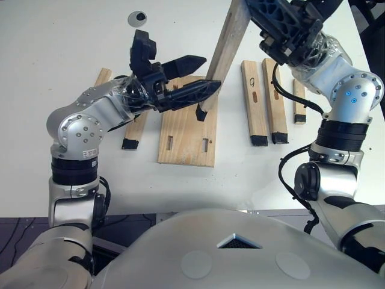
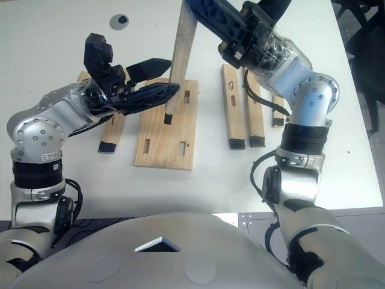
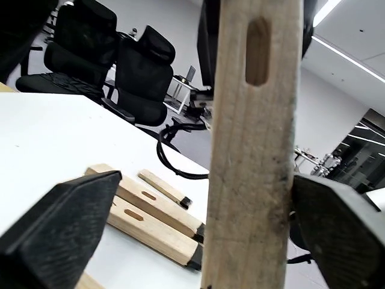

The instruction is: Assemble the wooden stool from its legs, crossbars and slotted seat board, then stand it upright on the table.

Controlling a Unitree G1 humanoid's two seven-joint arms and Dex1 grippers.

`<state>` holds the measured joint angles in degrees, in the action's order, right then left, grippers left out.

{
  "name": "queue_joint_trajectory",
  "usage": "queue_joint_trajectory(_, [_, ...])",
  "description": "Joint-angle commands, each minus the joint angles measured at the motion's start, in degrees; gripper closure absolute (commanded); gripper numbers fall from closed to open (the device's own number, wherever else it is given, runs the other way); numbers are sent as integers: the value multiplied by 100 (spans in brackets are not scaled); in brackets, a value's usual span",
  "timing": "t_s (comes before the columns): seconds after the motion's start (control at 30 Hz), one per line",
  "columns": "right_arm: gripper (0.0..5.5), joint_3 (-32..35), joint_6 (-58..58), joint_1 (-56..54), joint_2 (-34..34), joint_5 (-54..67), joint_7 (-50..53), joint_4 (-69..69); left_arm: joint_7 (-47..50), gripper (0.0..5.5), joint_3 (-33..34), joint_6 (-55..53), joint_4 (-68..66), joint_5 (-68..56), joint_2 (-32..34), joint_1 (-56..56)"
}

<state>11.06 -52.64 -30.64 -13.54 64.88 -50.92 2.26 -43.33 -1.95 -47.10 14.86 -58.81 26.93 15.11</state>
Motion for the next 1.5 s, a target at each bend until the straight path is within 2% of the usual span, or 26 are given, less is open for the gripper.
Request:
queue_joint_trajectory(0.03, [344, -51, -33, -48, 124, 82, 32, -102, 17, 125, 194, -175, 48, -107, 26, -7])
queue_joint_trajectory(0.27, [344, -242, 72, 59, 108, -41, -96, -319, 33, 235, -52, -371, 167, 256, 130, -76])
queue_joint_trajectory(0.53, [344, -518, 356, 166, 143, -404, -82, -450, 63, 325, -242, -145, 118, 855, 132, -24])
queue_joint_trajectory(0.57, [306, -566, 340, 187, 127, -457, -42, -419, 81, 337, -166, -119, 131, 842, 123, -3])
queue_joint_trajectory(0.83, [185, -712, 561, 562, 303, -759, 410, -484, 17, 344, 542, -258, 266, 616, 374, 76])
queue_joint_trajectory(0.9, [145, -736, 893, 642, 383, -1215, 825, -286, -44, 346, 765, -305, 194, 752, 765, -14])
queue_joint_trajectory(1.0, [143, -602, 1424, 929, 357, -1821, 1331, -166, -210, 346, 1069, -473, -128, 1237, 1821, -253])
queue_joint_trajectory(1.1, [143, -422, 1813, 1060, 476, -2164, 1776, -100, -592, 346, 803, -498, -465, 1981, 2924, -567])
queue_joint_trajectory(1.2, [196, -183, 2267, 955, 748, -2329, 2193, 203, -859, 346, 244, -435, -841, 2688, 3487, -680])
queue_joint_trajectory(1.3, [246, -32, 2720, 756, 1001, -2471, 2495, 457, -706, 346, -84, -336, -1395, 3204, 3344, -610])
queue_joint_trajectory(1.5, [333, 45, 2870, 745, 970, -2551, 2545, 471, -441, 346, -321, -452, -2488, 3706, 2871, -651])
